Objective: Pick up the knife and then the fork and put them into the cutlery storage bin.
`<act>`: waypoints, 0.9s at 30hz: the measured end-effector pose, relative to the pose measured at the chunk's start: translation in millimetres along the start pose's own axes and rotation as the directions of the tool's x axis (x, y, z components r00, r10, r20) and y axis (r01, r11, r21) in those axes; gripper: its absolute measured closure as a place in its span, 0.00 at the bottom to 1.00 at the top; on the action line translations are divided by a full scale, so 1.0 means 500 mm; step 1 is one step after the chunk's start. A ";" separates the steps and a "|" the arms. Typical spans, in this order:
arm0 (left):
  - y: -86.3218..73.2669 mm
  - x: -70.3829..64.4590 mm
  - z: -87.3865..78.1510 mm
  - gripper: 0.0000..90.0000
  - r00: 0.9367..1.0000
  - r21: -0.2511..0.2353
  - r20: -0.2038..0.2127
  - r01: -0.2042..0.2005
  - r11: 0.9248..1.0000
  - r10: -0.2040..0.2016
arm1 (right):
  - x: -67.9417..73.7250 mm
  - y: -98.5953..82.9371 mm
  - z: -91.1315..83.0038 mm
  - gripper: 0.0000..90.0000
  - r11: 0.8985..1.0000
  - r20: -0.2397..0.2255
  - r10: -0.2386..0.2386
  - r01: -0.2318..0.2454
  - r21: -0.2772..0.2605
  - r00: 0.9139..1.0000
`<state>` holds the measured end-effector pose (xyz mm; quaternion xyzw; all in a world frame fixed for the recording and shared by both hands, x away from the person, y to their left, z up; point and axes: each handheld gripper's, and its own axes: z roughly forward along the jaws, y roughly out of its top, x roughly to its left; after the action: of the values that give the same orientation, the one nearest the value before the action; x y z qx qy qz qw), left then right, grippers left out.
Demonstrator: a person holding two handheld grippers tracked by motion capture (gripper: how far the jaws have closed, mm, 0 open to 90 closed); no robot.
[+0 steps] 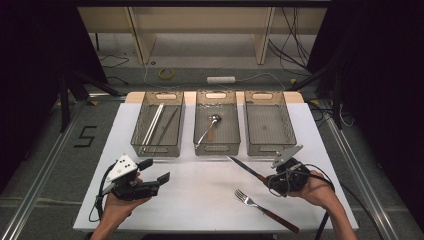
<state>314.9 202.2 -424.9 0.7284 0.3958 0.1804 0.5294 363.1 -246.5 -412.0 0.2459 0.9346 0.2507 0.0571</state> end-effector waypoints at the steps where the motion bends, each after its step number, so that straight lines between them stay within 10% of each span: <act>1: 0.000 0.000 -0.001 0.23 1.000 -0.001 0.001 0.001 1.000 -0.001 | -0.003 0.004 -0.001 0.86 1.000 0.001 0.003 -0.003 -0.009 1.000; 27: -0.003 -0.001 -0.005 0.22 1.000 -0.002 -0.009 0.001 1.000 -0.001 | -0.089 0.097 -0.031 0.86 0.974 0.064 0.170 -0.158 -0.163 0.983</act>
<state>312.3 203.5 -425.1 0.7270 0.3981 0.1838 0.5284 419.3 -238.4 -375.1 0.3267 0.8855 0.3175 0.0916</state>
